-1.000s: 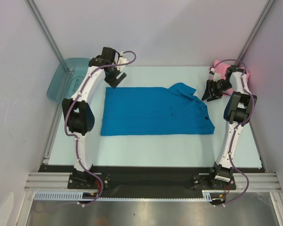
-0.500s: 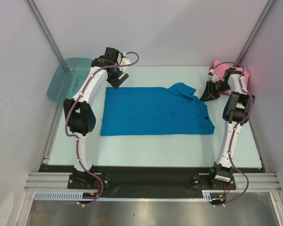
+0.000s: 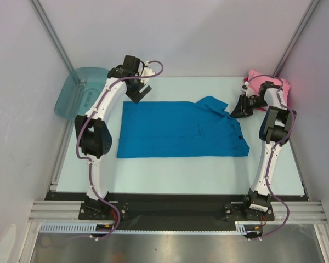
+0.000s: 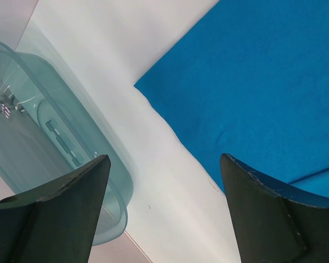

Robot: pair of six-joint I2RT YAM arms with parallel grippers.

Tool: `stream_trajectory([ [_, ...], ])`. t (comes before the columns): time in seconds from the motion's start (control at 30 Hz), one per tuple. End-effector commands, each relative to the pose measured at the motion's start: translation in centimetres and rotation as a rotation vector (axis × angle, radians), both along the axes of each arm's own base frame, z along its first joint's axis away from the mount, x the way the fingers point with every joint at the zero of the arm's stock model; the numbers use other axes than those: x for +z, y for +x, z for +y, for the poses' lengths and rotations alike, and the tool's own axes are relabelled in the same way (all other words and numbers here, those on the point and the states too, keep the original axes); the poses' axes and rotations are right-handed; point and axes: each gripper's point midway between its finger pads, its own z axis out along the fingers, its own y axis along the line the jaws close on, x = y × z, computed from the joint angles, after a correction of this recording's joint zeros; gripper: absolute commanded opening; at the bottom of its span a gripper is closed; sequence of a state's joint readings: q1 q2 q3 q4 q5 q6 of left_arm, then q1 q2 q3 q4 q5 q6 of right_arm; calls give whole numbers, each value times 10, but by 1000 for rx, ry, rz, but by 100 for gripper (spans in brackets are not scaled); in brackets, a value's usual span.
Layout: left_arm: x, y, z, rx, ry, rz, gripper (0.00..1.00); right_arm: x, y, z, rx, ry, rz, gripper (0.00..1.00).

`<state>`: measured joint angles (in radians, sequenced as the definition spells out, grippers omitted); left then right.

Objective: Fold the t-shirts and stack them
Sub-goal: Fold the tshirt

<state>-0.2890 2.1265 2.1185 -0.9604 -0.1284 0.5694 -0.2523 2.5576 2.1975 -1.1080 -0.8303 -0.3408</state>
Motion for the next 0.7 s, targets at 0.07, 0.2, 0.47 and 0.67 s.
stream_trajectory([
  [0.07, 38, -3, -5, -27, -19, -81, 87, 15, 4, -1, -5, -19, -44, 36],
  [0.2, 37, -3, -6, -26, -23, -78, 87, 16, 3, 2, -2, -10, -43, 18],
  [0.47, 37, -2, -5, -30, -21, -81, 87, 15, 2, -3, -9, -118, -63, 0],
  [0.67, 31, -5, -6, -28, -28, -63, 87, 45, 24, -12, 8, -379, -260, 0],
])
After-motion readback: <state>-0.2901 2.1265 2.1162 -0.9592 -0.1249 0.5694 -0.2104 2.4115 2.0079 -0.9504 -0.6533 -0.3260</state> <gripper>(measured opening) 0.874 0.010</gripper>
